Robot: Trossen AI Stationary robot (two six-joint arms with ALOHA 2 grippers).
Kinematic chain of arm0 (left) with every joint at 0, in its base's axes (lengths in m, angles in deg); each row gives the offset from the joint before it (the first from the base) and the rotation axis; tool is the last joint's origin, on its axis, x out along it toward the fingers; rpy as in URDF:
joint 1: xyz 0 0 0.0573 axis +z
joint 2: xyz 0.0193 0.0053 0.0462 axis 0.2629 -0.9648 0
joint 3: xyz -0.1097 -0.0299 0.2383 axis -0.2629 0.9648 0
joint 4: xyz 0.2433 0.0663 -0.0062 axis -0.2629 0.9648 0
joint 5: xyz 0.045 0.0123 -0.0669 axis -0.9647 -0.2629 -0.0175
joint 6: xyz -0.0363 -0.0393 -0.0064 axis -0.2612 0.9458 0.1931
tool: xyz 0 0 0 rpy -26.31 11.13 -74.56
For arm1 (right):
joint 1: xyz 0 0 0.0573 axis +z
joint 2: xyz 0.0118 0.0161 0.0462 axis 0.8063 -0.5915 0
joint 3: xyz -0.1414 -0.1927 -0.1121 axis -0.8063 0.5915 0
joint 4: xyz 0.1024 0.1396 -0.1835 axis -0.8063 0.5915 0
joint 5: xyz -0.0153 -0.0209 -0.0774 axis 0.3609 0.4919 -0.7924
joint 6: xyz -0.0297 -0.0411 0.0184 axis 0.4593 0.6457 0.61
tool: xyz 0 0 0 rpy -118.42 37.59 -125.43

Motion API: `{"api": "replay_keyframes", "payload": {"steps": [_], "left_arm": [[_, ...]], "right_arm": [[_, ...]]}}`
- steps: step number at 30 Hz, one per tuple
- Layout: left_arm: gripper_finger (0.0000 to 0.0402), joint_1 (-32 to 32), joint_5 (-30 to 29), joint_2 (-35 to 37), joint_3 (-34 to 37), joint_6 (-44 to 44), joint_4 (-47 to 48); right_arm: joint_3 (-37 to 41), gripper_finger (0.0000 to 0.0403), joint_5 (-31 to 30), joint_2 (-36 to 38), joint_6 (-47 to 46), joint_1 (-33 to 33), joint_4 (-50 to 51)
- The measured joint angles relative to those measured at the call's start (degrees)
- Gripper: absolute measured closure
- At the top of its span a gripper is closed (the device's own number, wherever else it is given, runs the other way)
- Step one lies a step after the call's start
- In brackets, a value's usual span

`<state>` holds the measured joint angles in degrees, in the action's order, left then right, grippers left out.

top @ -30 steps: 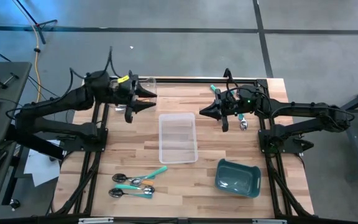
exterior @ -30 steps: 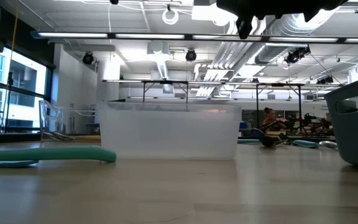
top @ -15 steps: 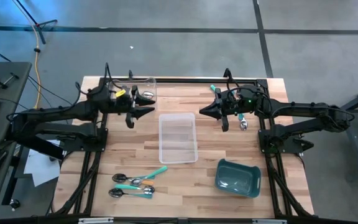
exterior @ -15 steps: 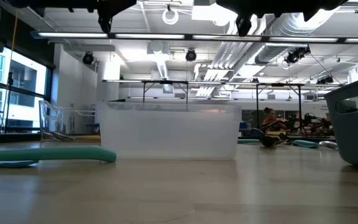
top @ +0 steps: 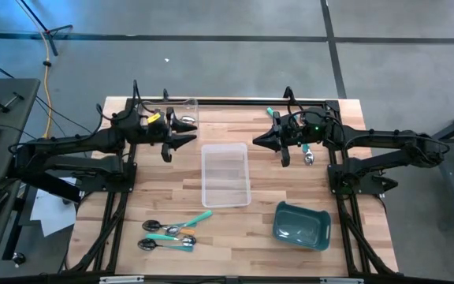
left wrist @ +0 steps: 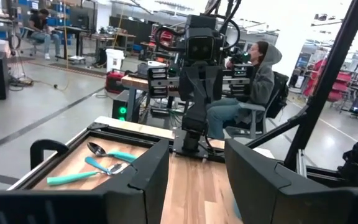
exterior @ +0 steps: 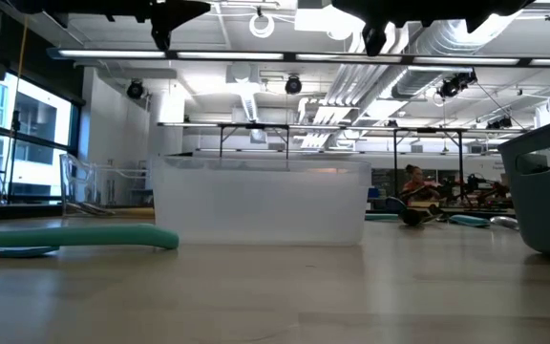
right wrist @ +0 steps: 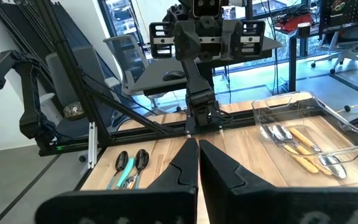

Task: Sort silverware by color (type)
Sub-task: Put the blue spoon into the white transparent bin

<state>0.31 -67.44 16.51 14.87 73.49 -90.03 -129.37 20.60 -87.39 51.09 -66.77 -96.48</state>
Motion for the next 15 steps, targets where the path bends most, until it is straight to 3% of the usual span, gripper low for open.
{"api": "replay_keyframes", "payload": {"steps": [8, 15], "left_arm": [[0.0268, 0.0, -0.2, 0.0, 0.0, -0.32, 0.04], [0.0353, 0.11, -0.2, 0.0, 0.0, -0.56, 0.21]], "right_arm": [[0.0, 0.0403, -0.04, 0.0, 0.0, 0.0, 0.02], [0.0, 0.0403, -0.12, 0.0, 0.0, 0.0, 0.02]]}}
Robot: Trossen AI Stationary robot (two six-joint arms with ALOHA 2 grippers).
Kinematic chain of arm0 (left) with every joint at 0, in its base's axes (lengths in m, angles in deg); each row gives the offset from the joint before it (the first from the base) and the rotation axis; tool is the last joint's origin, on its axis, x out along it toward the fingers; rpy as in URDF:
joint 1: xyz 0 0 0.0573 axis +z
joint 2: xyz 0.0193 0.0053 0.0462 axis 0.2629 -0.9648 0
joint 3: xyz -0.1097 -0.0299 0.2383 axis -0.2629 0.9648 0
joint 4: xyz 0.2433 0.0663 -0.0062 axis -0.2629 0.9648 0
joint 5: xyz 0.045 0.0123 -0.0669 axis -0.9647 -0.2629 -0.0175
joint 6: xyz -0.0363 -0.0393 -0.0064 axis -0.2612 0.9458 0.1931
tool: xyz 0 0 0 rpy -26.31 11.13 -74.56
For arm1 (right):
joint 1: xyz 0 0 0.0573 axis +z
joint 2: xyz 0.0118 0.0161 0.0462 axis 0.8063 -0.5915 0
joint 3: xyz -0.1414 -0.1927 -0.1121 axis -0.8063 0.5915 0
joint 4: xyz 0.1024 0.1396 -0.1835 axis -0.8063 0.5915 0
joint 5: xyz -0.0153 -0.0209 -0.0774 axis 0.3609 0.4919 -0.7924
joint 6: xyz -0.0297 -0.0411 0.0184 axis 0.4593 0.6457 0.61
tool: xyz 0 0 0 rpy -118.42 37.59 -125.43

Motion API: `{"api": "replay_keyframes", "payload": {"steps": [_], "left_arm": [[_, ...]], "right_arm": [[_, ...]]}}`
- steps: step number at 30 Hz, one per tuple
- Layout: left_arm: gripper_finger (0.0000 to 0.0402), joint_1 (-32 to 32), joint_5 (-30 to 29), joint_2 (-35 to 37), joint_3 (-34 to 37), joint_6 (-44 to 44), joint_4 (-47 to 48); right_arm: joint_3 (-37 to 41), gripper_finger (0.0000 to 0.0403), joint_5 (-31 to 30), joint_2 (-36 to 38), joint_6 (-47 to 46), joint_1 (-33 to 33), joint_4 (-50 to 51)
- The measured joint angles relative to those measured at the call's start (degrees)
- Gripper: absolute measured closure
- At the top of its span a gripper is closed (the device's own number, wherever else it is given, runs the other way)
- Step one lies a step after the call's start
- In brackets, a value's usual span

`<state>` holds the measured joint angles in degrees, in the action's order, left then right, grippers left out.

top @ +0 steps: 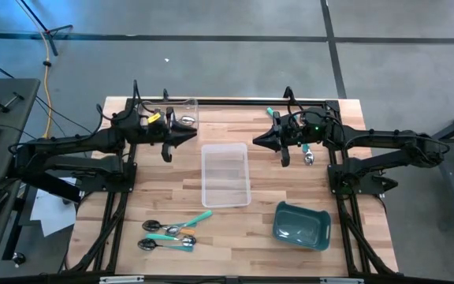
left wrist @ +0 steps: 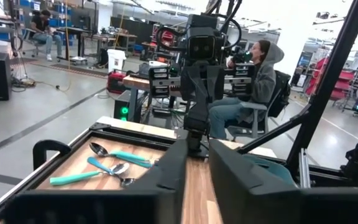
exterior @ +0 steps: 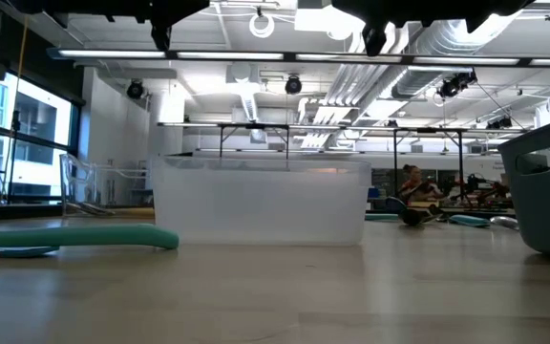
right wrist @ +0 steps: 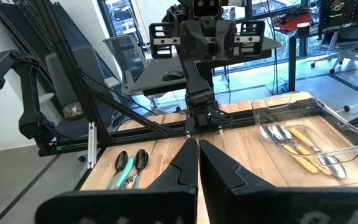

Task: Sort silverware by color (type)
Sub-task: Put the blue spoon into the white transparent bin

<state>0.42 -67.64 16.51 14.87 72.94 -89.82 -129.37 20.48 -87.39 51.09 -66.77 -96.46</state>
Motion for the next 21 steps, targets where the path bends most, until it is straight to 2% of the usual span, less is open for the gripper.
{"api": "replay_keyframes", "payload": {"steps": [2, 4, 21], "left_arm": [[0.0385, 0.02, 0.0, 0.0, -0.02, -0.53, 0.75], [0.0396, 0.07, -0.02, 0.0, -0.02, -0.89, 1.64], [0.0401, 0.07, 0.09, 0.0, -0.02, -0.47, 1.63]], "right_arm": [[0.0, 0.0403, -0.09, 0.0, 0.0, 0.0, 0.0], [0.0, 0.0403, -0.09, 0.0, 0.0, 0.0, 0.0], [0.0, 0.0403, -0.03, 0.0, 0.0, 0.02, 0.02]]}}
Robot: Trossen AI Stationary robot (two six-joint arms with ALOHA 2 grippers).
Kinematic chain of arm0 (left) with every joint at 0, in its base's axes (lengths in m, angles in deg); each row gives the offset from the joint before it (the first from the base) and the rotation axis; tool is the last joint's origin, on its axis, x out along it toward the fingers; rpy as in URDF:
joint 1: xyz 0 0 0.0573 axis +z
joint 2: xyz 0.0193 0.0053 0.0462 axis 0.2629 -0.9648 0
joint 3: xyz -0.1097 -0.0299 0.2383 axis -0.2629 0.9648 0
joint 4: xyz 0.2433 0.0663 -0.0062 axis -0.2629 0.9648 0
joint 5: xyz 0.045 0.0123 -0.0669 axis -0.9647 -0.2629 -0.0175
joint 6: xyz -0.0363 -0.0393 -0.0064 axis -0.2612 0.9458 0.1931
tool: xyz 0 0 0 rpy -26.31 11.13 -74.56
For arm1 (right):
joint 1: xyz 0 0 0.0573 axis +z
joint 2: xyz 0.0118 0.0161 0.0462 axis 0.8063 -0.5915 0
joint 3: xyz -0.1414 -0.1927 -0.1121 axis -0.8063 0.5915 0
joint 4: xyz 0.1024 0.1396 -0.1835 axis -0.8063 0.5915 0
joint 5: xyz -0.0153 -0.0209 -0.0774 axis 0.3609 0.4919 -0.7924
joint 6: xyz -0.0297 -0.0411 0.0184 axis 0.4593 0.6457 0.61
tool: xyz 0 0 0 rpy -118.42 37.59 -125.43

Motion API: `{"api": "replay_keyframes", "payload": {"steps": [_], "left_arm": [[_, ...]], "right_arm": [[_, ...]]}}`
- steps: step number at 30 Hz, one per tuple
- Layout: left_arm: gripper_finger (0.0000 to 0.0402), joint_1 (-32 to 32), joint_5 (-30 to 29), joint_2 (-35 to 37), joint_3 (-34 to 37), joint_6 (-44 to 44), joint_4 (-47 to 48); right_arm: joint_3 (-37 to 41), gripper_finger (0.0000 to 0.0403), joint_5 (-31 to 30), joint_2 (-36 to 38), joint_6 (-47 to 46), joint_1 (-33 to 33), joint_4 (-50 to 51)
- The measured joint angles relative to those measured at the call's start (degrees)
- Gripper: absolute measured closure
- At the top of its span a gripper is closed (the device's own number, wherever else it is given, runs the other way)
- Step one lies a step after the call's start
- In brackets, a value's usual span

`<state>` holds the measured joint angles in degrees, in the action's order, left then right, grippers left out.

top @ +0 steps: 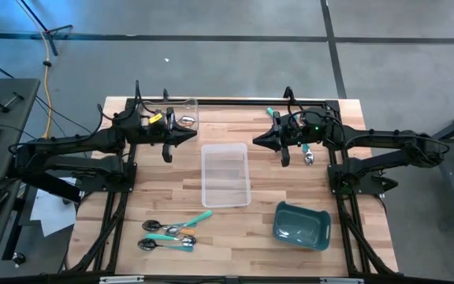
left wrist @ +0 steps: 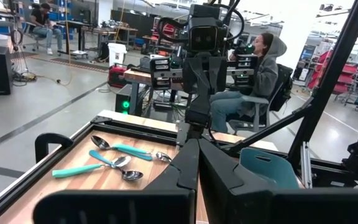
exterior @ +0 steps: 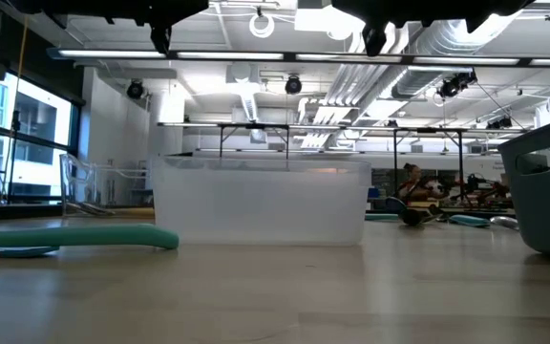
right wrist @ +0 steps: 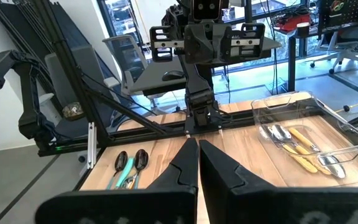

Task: Sort silverware by color (type)
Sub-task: Put the blue spoon into the white transparent bin

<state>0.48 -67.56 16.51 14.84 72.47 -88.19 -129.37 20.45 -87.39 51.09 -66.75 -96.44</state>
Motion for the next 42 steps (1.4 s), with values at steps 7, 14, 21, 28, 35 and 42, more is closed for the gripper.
{"api": "replay_keyframes", "payload": {"steps": [7, 14, 21, 28, 35, 42], "left_arm": [[0.0401, -0.01, 0.01, 0.0, 0.0, 0.24, -0.02], [0.0401, 0.0, 0.11, 0.0, 0.0, 1.54, -0.06], [0.0401, 0.0, 0.11, 0.0, 0.0, 1.55, -0.06], [0.0401, 0.0, 0.11, 0.0, 0.0, 1.55, -0.04], [0.0401, 0.0, 0.09, 0.0, 0.0, 1.55, -0.04], [0.0401, 0.0, 0.09, 0.0, 0.0, 1.57, -0.03]], "right_arm": [[-0.28, 0.0403, -1.47, 0.0, -3.55, 0.0, 0.49], [-6.16, 0.0403, -21.82, -0.02, -13.54, -1.06, 14.2], [-8.94, 0.0403, -30.75, -0.04, -23.77, -7.66, 31.92], [-7.13, 0.0382, -30.74, -1.37, -30.17, -12.76, 44.85], [-7.04, 0.029, -28.18, -9.62, -36.66, -16.75, 48.68], [-7.02, 0.0264, -30.34, -20.69, -41.45, -19.27, 50.17]]}}
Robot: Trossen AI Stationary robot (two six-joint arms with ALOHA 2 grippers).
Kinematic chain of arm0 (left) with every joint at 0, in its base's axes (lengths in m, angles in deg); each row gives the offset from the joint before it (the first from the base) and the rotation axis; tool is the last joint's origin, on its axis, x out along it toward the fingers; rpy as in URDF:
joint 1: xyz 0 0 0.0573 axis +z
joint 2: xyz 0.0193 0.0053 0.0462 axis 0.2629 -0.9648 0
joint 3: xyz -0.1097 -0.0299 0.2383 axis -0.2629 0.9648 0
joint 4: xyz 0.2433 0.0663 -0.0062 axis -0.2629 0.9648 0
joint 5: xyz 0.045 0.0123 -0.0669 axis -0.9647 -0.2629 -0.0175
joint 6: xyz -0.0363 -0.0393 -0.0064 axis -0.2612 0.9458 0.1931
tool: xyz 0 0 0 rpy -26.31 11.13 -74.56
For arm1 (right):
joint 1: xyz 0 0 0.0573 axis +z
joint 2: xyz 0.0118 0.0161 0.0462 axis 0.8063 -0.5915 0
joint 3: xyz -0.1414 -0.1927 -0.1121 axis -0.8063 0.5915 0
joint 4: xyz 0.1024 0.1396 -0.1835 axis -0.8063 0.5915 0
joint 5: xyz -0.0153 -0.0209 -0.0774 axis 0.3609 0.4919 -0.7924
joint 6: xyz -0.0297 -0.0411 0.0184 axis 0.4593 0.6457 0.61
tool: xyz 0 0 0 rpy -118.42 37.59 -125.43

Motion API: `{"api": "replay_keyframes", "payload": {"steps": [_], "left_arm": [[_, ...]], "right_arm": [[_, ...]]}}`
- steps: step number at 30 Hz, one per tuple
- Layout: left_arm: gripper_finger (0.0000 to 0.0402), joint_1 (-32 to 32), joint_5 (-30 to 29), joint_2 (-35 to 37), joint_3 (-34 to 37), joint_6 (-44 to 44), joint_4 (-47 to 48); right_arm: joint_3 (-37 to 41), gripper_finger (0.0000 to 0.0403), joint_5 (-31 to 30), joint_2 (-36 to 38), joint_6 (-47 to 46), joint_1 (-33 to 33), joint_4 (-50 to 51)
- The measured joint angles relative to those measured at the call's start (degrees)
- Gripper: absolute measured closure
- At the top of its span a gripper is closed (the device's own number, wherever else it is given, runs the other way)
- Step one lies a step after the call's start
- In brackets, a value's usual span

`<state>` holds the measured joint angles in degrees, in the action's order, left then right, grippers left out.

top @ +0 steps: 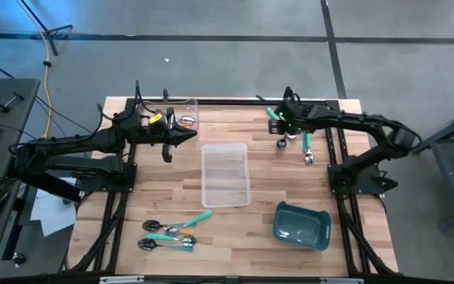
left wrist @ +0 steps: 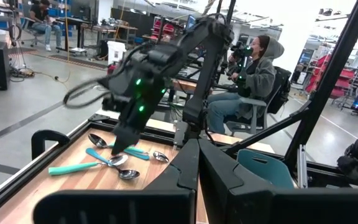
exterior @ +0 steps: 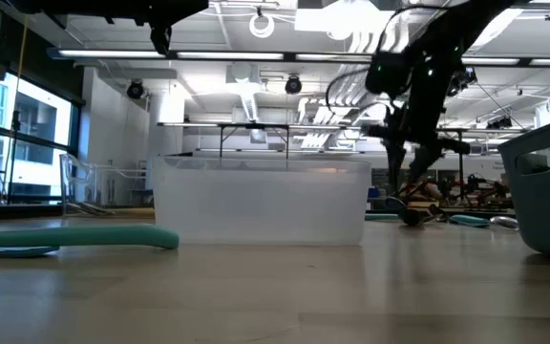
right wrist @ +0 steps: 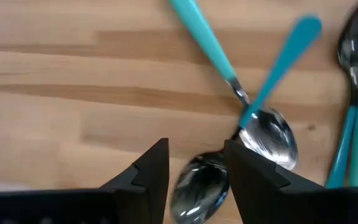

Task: Sort silverware by color (type)
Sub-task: Put the blue spoon into the white transparent bin

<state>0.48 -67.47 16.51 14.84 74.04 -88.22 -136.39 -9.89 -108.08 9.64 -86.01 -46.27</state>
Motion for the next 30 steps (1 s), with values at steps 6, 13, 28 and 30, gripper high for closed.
{"api": "replay_keyframes", "payload": {"steps": [6, 13, 28, 30], "left_arm": [[0.0401, 0.0, 0.0, 0.0, 0.0, 0.0, 0.01], [0.0401, 0.0, 0.0, 0.0, 0.0, -0.02, 0.01], [0.0401, 0.0, 0.0, 0.0, 0.0, -0.12, 0.01], [0.0401, 0.0, -0.01, 0.0, 0.0, -0.53, 0.01]], "right_arm": [[0.0, 0.0263, 0.04, -5.99, -5.85, -0.36, 1.1], [0.0, 0.0263, -0.4, -11.24, -8.01, -0.47, 0.24], [-0.09, 0.0296, -1.21, -14.34, -12.79, -0.43, -0.44], [-0.1, 0.0321, -1.22, -14.34, -12.75, -0.41, -0.61]]}}
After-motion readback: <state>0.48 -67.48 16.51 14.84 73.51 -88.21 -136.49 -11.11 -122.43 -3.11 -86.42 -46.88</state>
